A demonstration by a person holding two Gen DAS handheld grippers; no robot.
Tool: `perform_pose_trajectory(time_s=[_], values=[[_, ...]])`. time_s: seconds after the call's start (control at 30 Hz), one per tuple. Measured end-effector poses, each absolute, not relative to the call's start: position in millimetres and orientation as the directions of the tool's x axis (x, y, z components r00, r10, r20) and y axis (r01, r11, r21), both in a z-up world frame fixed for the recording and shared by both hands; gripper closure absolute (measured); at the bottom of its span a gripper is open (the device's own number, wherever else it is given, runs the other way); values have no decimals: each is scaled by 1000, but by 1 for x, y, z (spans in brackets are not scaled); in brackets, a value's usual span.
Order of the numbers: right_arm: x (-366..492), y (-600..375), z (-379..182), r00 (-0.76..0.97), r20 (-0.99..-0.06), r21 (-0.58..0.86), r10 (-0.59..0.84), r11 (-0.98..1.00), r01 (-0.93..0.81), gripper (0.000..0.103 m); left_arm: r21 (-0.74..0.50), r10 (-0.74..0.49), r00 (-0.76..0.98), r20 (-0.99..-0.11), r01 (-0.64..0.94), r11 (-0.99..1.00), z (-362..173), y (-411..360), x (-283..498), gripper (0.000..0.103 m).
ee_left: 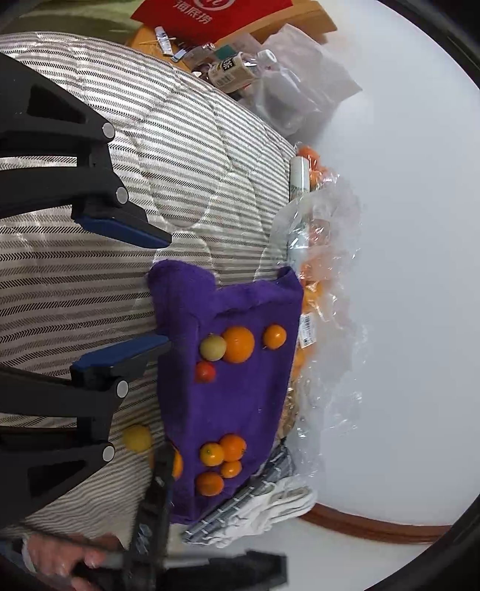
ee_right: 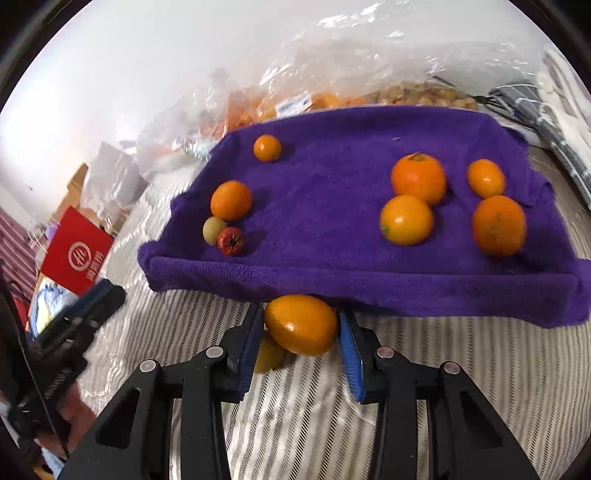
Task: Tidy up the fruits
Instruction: 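Grasp the last orange beside the towel with the right tool, then hold the orange in the right tool while the left tool grasps a kiwi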
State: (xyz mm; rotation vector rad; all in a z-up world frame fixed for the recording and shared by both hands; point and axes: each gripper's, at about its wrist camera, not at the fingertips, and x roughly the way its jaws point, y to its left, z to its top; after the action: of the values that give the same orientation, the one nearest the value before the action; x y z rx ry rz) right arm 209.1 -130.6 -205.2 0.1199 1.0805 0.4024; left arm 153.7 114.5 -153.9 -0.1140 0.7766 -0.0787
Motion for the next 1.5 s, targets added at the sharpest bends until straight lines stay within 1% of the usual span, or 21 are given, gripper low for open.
perform_pose_trajectory(time_s=[0.07, 0.17, 0.4, 0.6, 0.7, 0.77, 0.83, 0.87, 0.93, 1.03, 1.1, 1.17, 1.3, 1.43, 1.47, 1.5], values=[[203, -143, -196, 433, -820, 281, 375, 922, -266, 63, -120, -107, 698, -708, 31, 992, -158, 112, 156, 56], [195, -159, -189, 475, -811, 231, 342, 933, -277, 63, -113, -103, 678, -728, 29, 993, -163, 111, 161, 56], [183, -180, -200, 486, -821, 155, 300, 936, -316, 63, -135, -130, 648, -751, 42, 990, -167, 108, 165, 56], [182, -193, -213, 477, -826, 158, 299, 936, -314, 63, -126, -125, 578, -807, 39, 991, -182, 106, 174, 56], [182, -194, -216, 480, -824, 154, 301, 935, -321, 63, -142, -134, 579, -804, 33, 989, -183, 109, 174, 56], [180, -193, -217, 488, -822, 136, 294, 933, -332, 63, -122, -121, 579, -806, 38, 992, -184, 107, 173, 55], [178, -191, -217, 495, -822, 117, 283, 934, -339, 63, -85, -96, 577, -811, 47, 995, -184, 101, 174, 50], [178, -191, -217, 499, -821, 111, 279, 934, -339, 63, -65, -88, 575, -814, 60, 996, -184, 97, 173, 50], [178, -193, -215, 504, -820, 109, 273, 937, -332, 63, -69, -109, 577, -809, 91, 993, -183, 92, 171, 50], [180, -204, -209, 553, -803, 73, 222, 957, -279, 63, -115, -183, 601, -778, 151, 982, -175, 86, 162, 50], [179, -214, -202, 601, -778, 48, 182, 972, -232, 63, -100, -226, 630, -743, 230, 968, -166, 71, 152, 50], [181, -228, -197, 621, -766, 65, 167, 981, -183, 63, -84, -245, 637, -731, 273, 958, -160, 55, 148, 50], [181, -244, -193, 652, -751, 43, 105, 993, -110, 63, -169, -307, 555, -773, 287, 943, -161, 24, 164, 50], [181, -249, -193, 654, -750, 50, 99, 994, -94, 63, -155, -276, 542, -794, 258, 954, -171, 9, 174, 50], [181, -249, -194, 651, -752, 57, 103, 994, -92, 63, -165, -282, 539, -793, 256, 952, -174, 9, 174, 51], [182, -251, -194, 648, -754, 64, 107, 994, -90, 63, -178, -297, 538, -789, 262, 949, -177, 8, 173, 58]])
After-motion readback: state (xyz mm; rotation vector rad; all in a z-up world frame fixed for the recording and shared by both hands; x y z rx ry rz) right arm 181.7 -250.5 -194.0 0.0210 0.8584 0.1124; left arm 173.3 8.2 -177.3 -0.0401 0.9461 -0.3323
